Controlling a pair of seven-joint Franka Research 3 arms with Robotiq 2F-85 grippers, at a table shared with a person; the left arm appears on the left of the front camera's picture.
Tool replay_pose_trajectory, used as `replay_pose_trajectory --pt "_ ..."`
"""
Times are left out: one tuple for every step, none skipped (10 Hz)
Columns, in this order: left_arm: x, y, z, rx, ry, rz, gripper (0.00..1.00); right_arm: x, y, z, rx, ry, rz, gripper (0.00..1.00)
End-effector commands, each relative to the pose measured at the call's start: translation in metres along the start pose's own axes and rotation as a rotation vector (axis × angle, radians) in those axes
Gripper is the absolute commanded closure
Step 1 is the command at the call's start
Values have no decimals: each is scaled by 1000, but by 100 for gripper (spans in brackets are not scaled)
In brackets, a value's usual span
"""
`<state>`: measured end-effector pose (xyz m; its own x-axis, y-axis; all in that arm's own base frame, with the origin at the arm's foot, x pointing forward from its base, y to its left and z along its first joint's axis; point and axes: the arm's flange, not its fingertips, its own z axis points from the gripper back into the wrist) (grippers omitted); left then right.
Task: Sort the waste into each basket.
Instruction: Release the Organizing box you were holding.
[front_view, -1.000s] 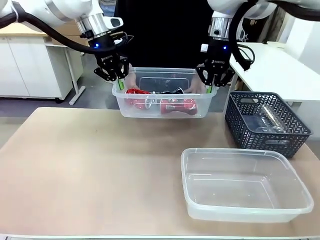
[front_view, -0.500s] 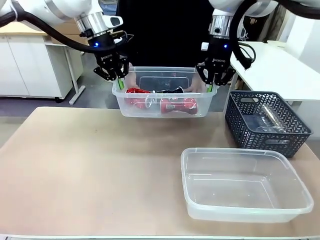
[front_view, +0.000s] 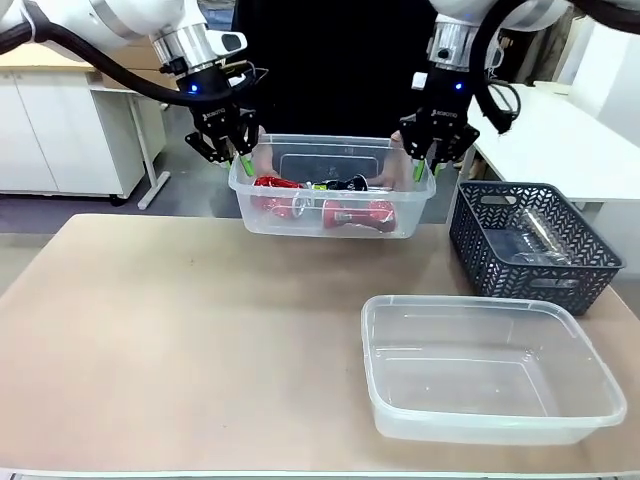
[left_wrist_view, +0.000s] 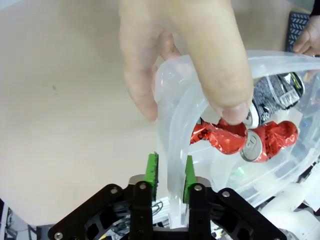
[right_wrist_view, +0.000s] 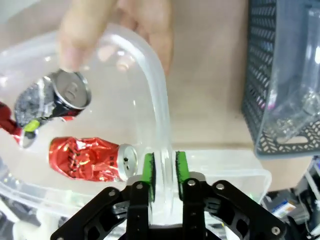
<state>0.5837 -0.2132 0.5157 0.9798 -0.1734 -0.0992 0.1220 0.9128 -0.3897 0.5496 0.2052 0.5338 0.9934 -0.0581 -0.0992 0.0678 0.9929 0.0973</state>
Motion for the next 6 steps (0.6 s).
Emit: replay_pose_trajectory --pt "-20 3 8 26 -30 9 33 -20 -20 -10 61 -118 -22 34" --pt "-28 6 12 28 -58 30 0 -24 -25 -10 86 -153 -6 0" --pt "-38 9 17 14 -95 35 0 -27 -30 -8 126 -178 12 0" --pt "-46 12 19 -7 -117 39 0 -31 -34 -6 188 -207 33 0" --pt "-50 15 19 -18 -122 44 0 -33 -37 -6 224 -220 39 0" --pt "-53 17 17 -13 -120 48 0 -35 -38 -7 238 -218 43 0"
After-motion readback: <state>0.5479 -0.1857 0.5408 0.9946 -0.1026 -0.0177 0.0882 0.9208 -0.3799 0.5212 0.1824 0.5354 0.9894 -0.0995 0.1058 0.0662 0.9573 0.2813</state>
